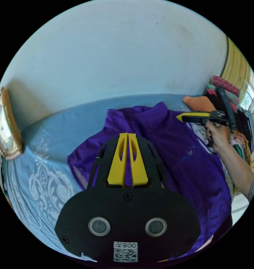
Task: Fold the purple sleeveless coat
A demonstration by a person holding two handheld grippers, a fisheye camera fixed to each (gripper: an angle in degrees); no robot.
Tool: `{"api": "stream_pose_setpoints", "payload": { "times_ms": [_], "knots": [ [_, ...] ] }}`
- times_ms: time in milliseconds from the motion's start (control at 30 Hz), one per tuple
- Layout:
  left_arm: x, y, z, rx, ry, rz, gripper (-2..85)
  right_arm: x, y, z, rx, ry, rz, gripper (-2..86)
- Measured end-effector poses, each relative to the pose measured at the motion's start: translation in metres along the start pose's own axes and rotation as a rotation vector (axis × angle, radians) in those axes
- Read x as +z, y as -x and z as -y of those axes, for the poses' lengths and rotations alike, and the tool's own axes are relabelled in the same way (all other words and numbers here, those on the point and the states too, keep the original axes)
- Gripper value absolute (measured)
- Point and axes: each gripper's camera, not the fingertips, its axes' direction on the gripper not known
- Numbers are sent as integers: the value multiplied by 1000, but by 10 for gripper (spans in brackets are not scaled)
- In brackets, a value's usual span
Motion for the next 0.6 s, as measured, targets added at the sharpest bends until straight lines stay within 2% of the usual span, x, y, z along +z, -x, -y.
{"api": "stream_pose_setpoints", "payload": {
  "times_ms": [133, 333, 433, 600],
  "knots": [
    [42, 28, -24, -78, 145, -11, 1, 9, -3, -21, -35, 91, -25, 1],
    [25, 28, -81, -66, 2, -59, 1, -26, -25, -70, -25, 66, -7, 1],
    [0, 34, -140, -56, -49, -103, 2, -67, -39, -118, -40, 8, 29, 1],
    [-33, 44, -293, -145, 41, -220, 3, -129, -58, -234, -61, 24, 175, 1]
  ]
}}
